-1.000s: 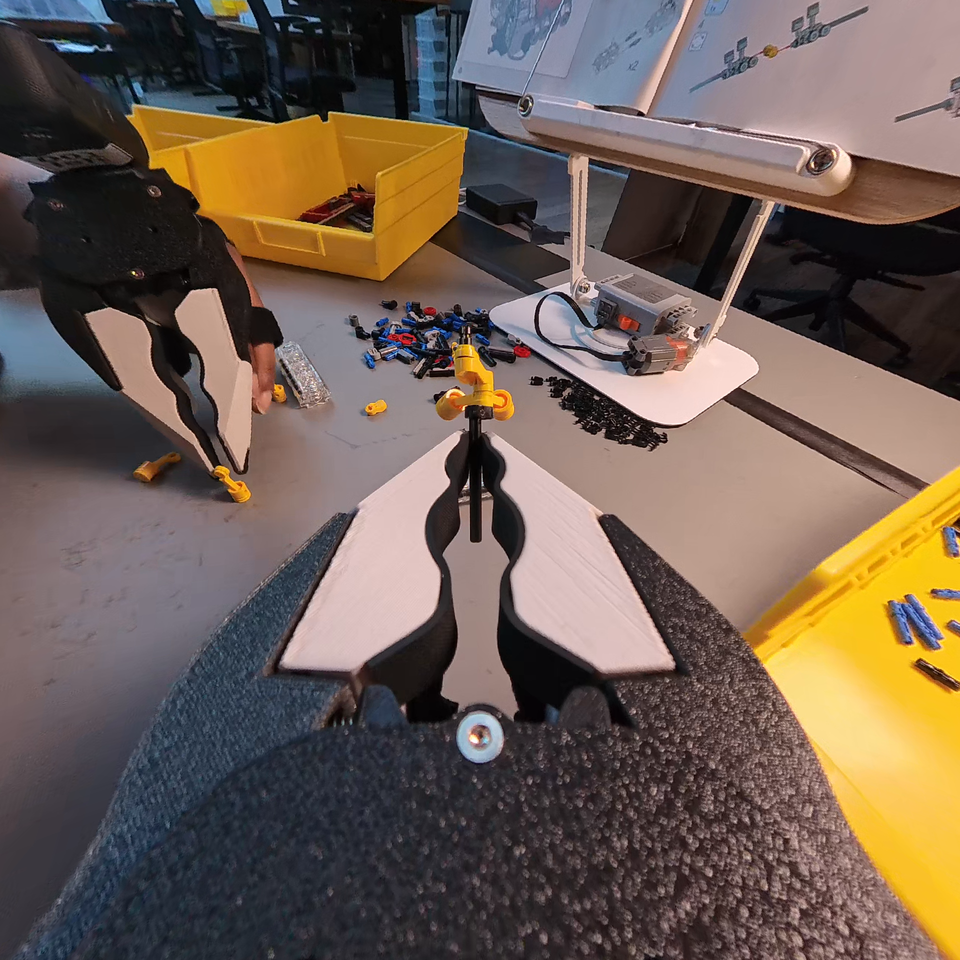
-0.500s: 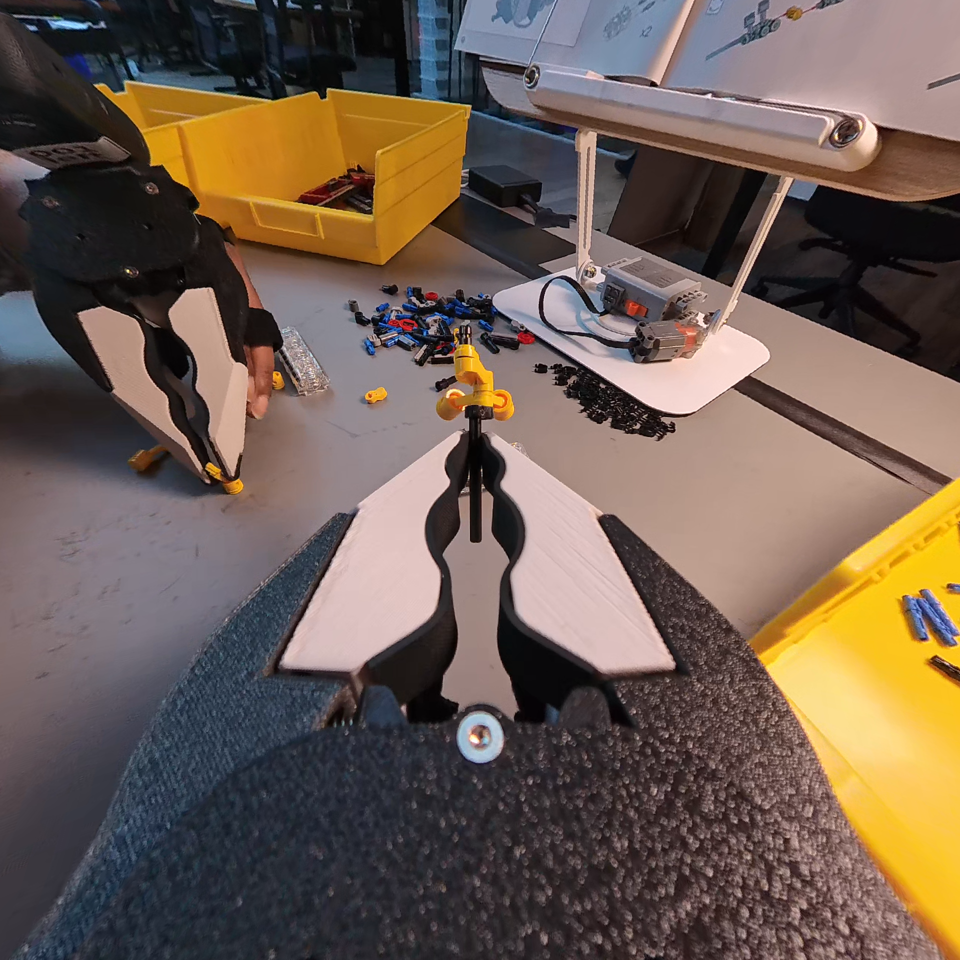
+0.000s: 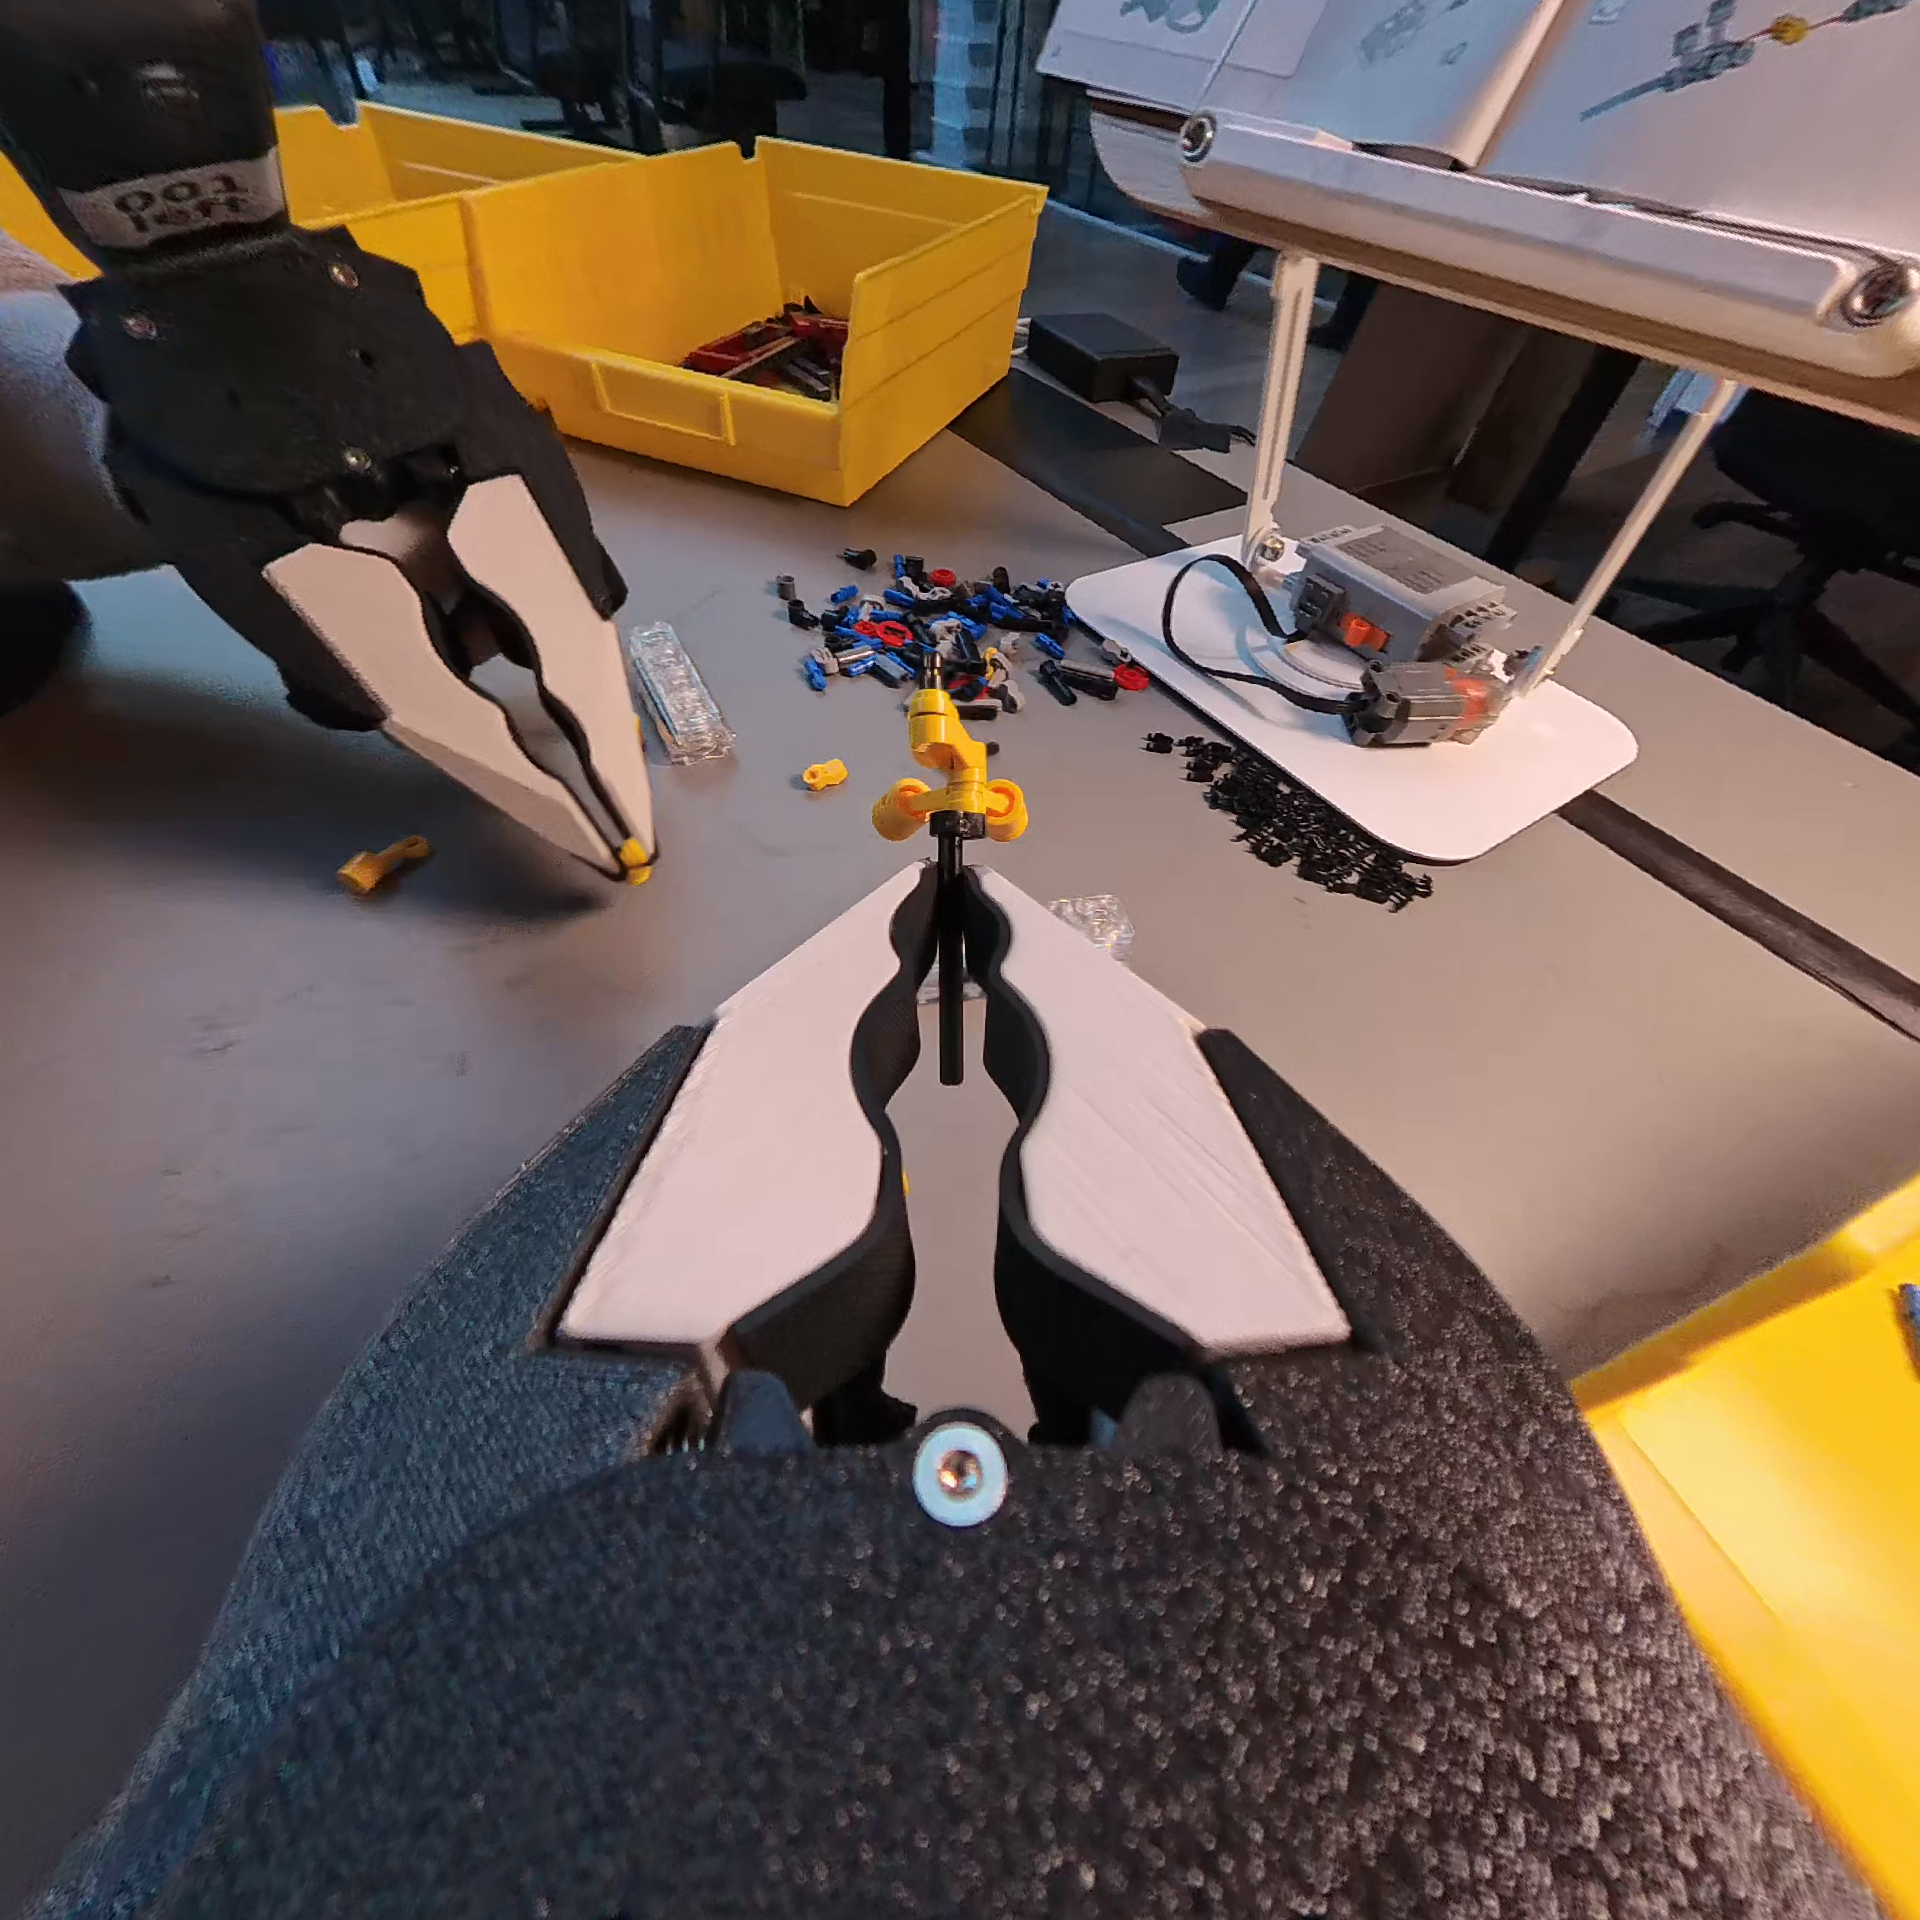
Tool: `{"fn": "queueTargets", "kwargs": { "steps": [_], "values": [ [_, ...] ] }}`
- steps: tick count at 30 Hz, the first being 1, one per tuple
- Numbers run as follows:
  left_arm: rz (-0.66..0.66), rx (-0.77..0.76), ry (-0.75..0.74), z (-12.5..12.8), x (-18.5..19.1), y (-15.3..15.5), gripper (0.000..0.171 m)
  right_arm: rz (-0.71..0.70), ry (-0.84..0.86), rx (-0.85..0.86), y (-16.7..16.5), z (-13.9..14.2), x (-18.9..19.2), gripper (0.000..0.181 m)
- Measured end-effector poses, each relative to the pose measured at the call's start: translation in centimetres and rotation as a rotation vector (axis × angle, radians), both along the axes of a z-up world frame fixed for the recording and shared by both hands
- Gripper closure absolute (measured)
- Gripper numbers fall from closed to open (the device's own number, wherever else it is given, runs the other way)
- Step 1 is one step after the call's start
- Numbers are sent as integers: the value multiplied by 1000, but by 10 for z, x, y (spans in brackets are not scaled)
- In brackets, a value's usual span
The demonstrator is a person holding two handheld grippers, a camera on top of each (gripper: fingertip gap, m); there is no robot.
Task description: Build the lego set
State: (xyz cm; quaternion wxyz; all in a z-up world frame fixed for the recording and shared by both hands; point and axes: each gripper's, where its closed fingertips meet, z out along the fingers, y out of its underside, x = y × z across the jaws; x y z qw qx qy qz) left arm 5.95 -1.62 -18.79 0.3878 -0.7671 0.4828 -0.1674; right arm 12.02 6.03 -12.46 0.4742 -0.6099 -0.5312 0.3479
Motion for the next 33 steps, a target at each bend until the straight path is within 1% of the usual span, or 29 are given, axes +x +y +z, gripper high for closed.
{"fn": "queueTargets", "kwargs": {
  "steps": [3, 6, 8, 11, 15, 17, 19, 23, 27, 29, 33],
  "values": [
    [125, 139, -14, 22, -2, 14, 168, 76, 30, -38, -19, 5, -9, 178],
    [225, 338, 2, 52, -7, 25, 168, 166, 104, -143, -43, 14, -21, 178],
    [269, 462, 10, 73, -9, 28, 168, 214, 150, -233, -58, 17, -29, 178],
    [283, 613, 22, 99, -6, 26, 168, 262, 212, -351, -71, 21, -38, 178],
    [262, 710, 45, 115, 3, 21, 168, 296, 282, -450, -76, 28, -39, 178],
    [256, 728, 35, 119, 5, 20, 168, 314, 296, -480, -78, 30, -38, 178],
    [245, 741, 47, 120, 6, 20, 168, 313, 291, -472, -77, 30, -37, 178],
    [215, 767, 116, 119, 5, 19, 169, 289, 261, -430, -74, 26, -37, 178],
    [221, 716, 198, 114, 3, 20, 168, 237, 224, -360, -69, 20, -40, 178],
    [230, 672, 235, 108, 3, 21, 168, 207, 216, -341, -67, 18, -42, 178],
    [263, 638, 304, 100, 0, 27, 168, 142, 192, -304, -61, 13, -44, 178]
  ]
}}
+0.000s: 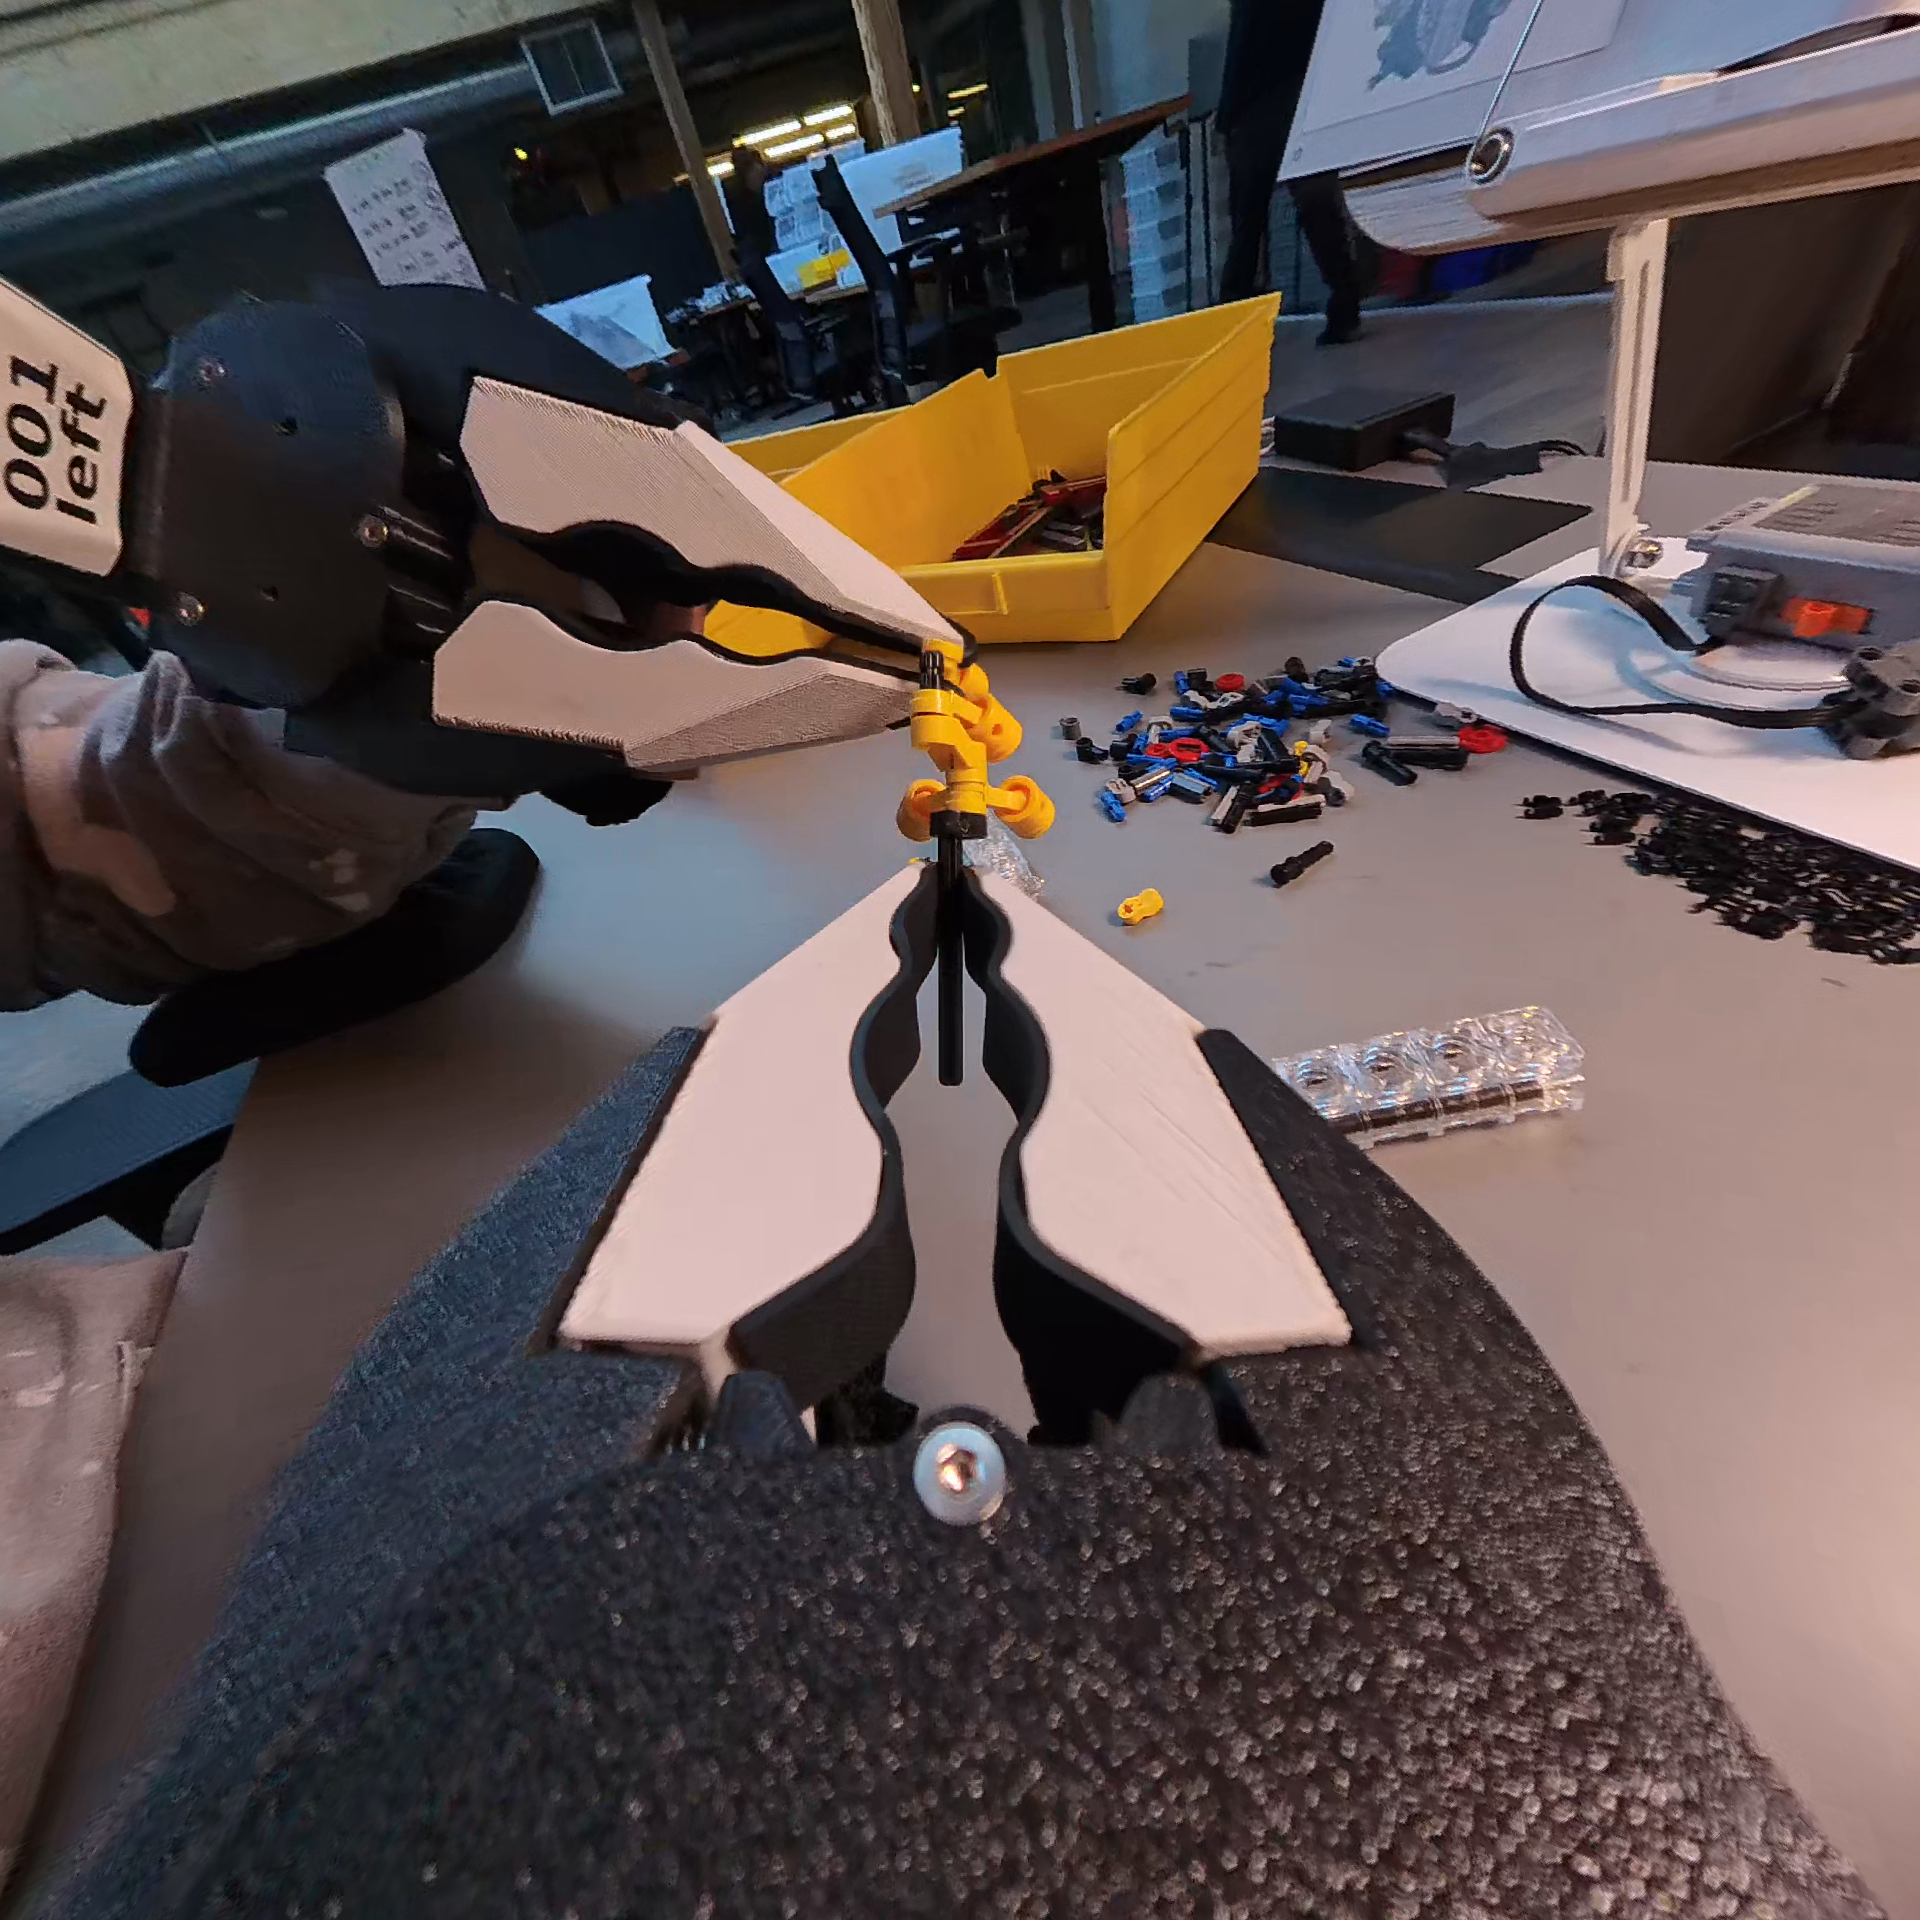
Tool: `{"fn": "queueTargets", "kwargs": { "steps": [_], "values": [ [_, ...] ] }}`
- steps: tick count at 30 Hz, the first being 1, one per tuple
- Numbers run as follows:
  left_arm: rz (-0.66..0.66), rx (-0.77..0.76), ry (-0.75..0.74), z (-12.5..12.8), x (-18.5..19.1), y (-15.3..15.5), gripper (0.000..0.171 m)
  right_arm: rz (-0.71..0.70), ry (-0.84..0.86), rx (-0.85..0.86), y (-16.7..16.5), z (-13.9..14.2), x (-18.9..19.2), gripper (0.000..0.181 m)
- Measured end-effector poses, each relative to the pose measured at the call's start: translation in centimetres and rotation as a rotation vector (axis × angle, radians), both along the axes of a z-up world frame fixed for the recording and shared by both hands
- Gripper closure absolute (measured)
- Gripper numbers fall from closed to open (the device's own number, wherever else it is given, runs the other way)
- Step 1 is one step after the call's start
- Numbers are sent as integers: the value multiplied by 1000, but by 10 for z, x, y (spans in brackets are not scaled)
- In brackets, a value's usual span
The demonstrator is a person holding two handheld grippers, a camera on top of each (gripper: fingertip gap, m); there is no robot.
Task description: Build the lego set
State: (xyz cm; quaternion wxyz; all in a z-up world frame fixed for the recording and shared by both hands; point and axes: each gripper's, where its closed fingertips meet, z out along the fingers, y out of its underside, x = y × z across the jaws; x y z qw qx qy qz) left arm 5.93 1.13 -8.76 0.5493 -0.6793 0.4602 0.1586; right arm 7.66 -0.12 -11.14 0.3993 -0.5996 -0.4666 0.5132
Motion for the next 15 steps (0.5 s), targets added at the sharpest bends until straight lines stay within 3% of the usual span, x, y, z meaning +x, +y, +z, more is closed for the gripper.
{"fn": "queueTargets", "kwargs": {
  "steps": [15],
  "values": [
    [48, -28, 36, -4, 7, 12, 168, -87, -36, -42, 11, -6, 2, 178]
  ]
}}
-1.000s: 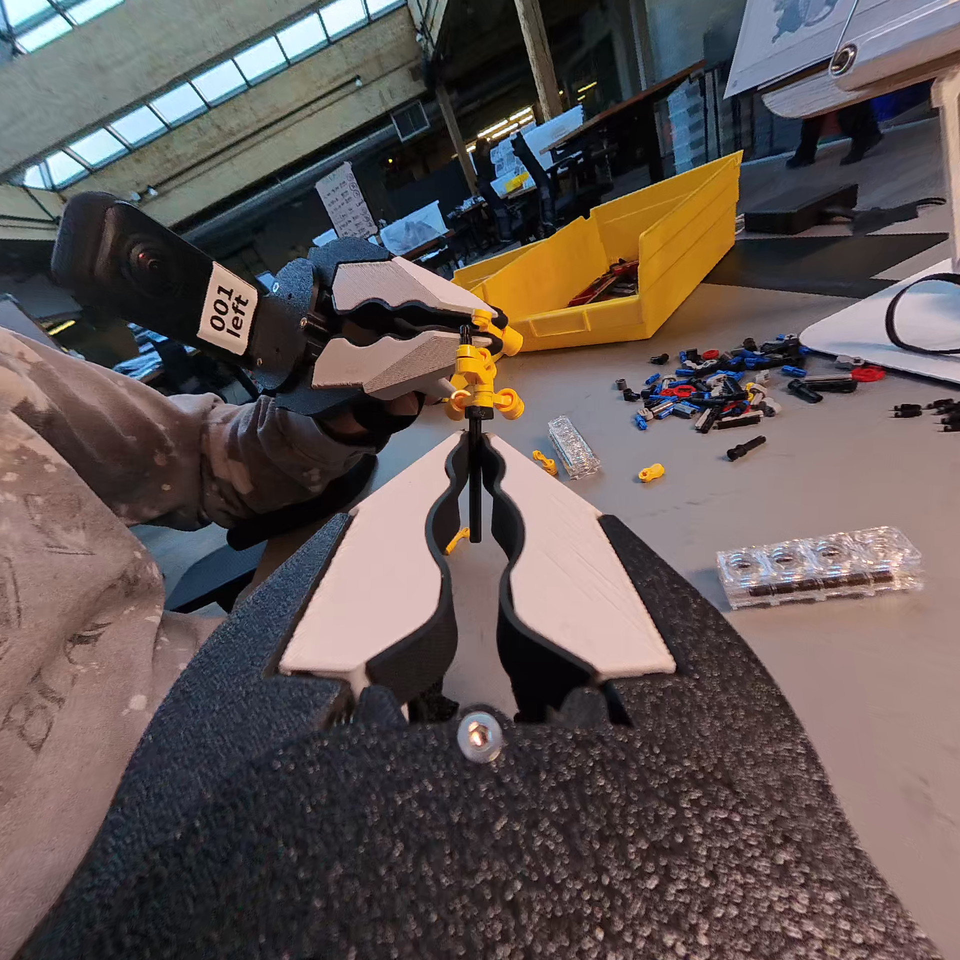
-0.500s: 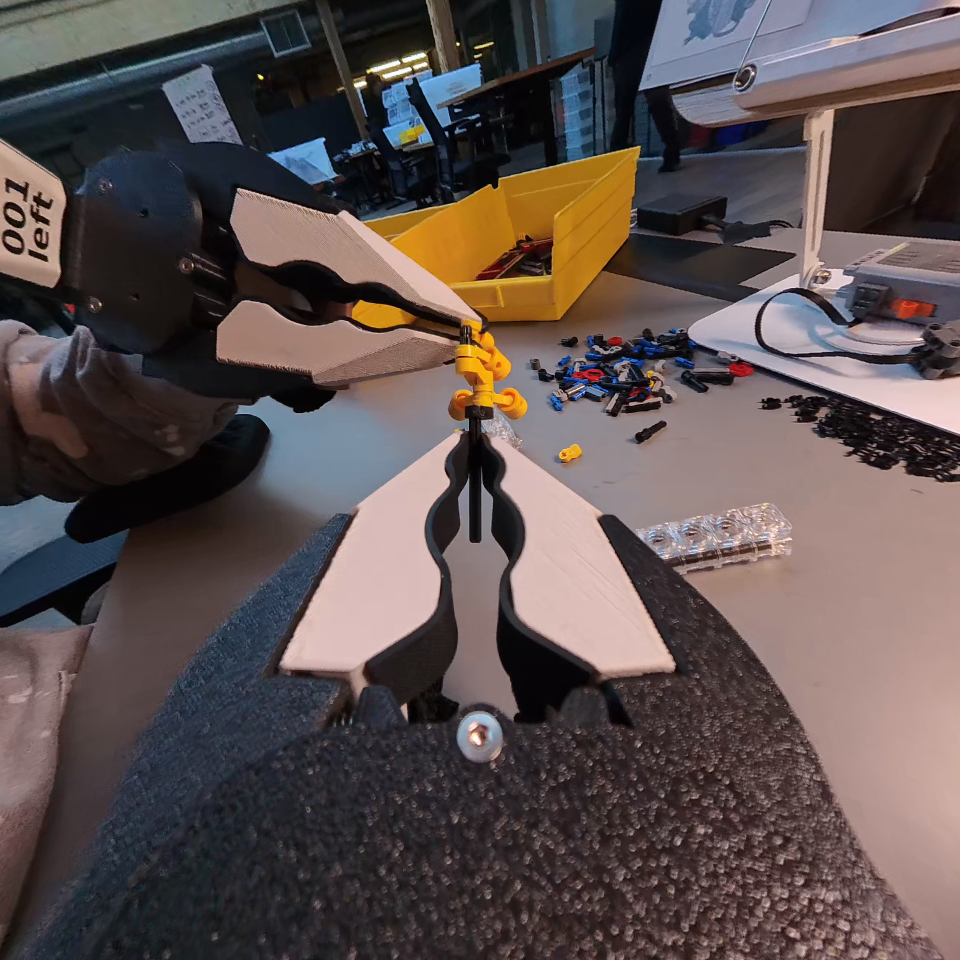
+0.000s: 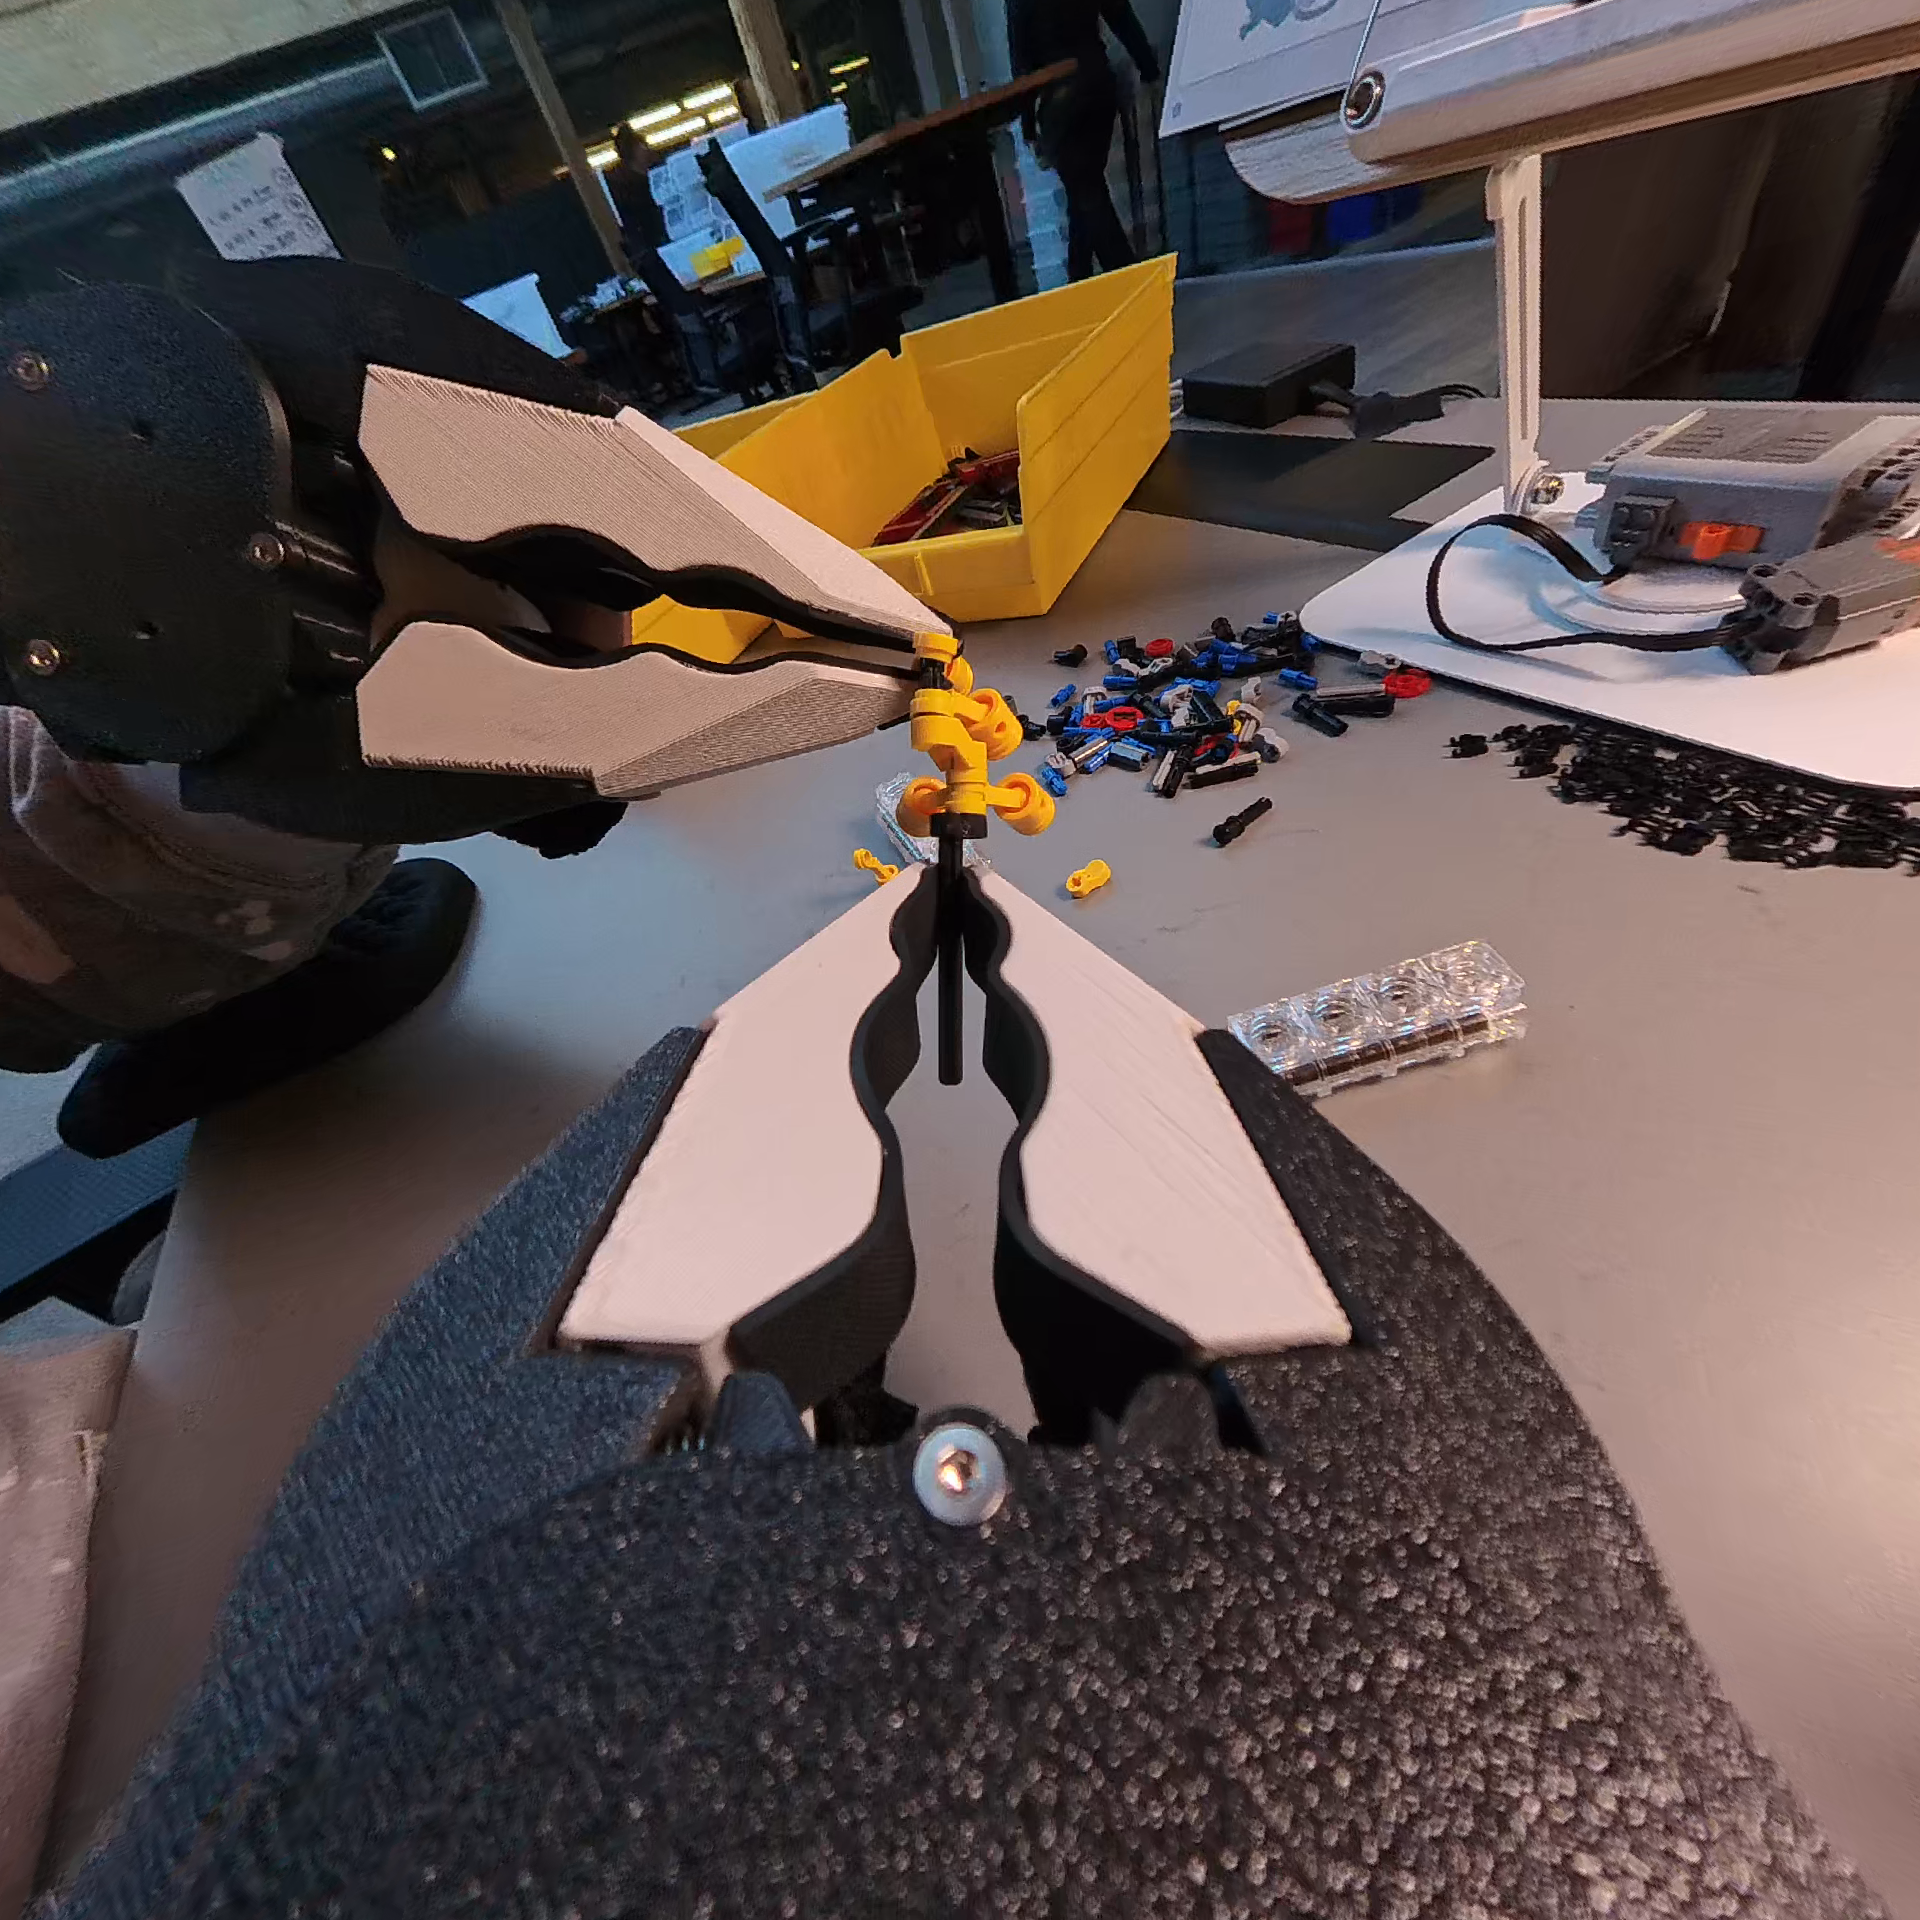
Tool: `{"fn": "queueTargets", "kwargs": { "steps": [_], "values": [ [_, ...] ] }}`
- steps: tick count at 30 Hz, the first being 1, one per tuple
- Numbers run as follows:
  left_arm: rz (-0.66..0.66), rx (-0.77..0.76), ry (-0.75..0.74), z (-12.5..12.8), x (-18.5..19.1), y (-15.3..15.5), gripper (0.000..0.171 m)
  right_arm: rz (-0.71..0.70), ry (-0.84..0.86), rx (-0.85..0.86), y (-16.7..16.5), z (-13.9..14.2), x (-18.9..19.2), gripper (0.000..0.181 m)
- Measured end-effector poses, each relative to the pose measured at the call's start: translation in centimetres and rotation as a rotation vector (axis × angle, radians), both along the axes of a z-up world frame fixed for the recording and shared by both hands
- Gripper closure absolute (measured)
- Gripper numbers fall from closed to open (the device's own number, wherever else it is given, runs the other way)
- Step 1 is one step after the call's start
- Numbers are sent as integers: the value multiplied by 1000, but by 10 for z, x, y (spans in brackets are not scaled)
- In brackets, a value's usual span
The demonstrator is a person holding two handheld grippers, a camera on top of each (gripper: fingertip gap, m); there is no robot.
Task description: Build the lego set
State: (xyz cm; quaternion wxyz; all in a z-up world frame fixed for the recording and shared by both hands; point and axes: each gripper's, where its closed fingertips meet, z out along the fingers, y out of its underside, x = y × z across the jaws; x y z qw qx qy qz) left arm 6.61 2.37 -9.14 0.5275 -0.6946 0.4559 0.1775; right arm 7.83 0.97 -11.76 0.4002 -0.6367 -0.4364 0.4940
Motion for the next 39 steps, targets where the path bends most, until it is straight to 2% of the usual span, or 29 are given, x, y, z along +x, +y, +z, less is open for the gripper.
{"fn": "queueTargets", "kwargs": {
  "steps": [11, 17, 24, 29, 35, 39],
  "values": [
    [28, -56, 115, -8, 2, 2, 168, -84, -40, -26, 6, -7, 0, 178],
    [5, -132, 80, -8, 6, 1, 167, -101, -50, -18, 9, -8, 2, 178],
    [-116, -360, -73, -11, 17, -15, 166, -118, -108, 65, 11, -12, 2, 178],
    [-142, -435, -138, -9, 18, -19, 165, -115, -100, 102, 9, -10, 2, 178],
    [-133, -424, -352, 13, 7, -15, 164, -132, -24, 129, 16, 4, 6, 178],
    [-153, -420, -566, 20, 2, -12, 154, -116, 78, 209, 10, 25, 8, 178]
  ]
}}
